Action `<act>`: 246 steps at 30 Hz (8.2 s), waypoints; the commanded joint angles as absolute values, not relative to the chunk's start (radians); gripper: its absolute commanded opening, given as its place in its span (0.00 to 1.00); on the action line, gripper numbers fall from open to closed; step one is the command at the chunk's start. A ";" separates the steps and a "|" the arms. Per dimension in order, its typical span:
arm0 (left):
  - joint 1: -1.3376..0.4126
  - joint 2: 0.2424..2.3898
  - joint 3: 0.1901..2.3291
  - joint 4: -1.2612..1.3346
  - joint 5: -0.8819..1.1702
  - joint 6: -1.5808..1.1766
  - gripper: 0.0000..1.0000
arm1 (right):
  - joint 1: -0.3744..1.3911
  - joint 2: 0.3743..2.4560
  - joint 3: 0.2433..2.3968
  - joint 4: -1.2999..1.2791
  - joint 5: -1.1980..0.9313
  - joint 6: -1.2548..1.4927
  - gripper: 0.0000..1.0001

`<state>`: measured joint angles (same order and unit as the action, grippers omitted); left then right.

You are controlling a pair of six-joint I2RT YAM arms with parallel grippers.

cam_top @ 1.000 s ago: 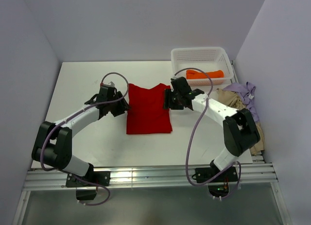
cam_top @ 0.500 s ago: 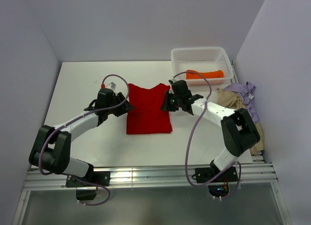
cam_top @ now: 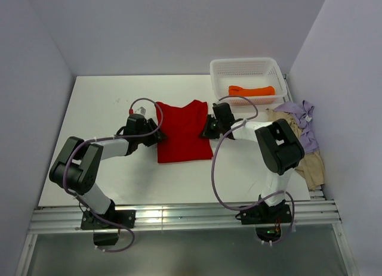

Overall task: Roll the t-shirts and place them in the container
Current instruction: Fold the tshirt

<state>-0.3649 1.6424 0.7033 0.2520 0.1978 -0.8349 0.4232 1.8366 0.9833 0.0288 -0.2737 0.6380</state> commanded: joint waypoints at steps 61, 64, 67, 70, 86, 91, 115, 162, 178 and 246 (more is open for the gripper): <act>-0.726 1.066 0.138 0.566 -0.272 -0.788 0.80 | 0.816 1.442 0.275 0.681 0.371 0.465 0.57; -0.724 1.094 0.144 0.574 -0.276 -0.781 0.79 | 0.815 1.451 0.270 0.704 0.364 0.453 0.57; -0.726 1.109 0.143 0.586 -0.279 -0.776 0.79 | 0.808 1.460 0.273 0.719 0.353 0.442 0.55; -0.726 1.126 0.150 0.592 -0.279 -0.766 0.77 | 0.810 1.463 0.267 0.738 0.350 0.440 0.47; -0.726 1.253 0.172 0.683 -0.235 -0.729 0.60 | 0.813 1.488 0.310 0.687 0.345 0.453 0.00; -0.726 1.275 0.149 0.725 -0.204 -0.732 0.60 | 0.815 1.486 0.319 0.680 0.342 0.454 0.00; -0.726 1.321 0.204 0.672 -0.216 -0.729 0.00 | 0.831 1.460 0.348 0.604 0.350 0.466 0.00; -0.770 0.940 0.202 0.075 -0.164 -0.996 0.00 | 0.862 1.502 0.715 -0.170 0.229 0.695 0.00; -0.770 0.819 0.307 -0.179 -0.095 -0.994 0.00 | 0.864 1.200 0.543 -0.293 0.060 0.647 0.00; -0.530 0.879 0.448 -0.287 0.219 -0.876 0.00 | 0.678 1.097 0.640 -0.480 -0.176 0.514 0.00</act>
<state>-0.5011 0.9375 0.4652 -0.2787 0.2436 -0.8482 0.6624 1.1522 0.6693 -0.4633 -0.1932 0.5022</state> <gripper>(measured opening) 0.027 0.063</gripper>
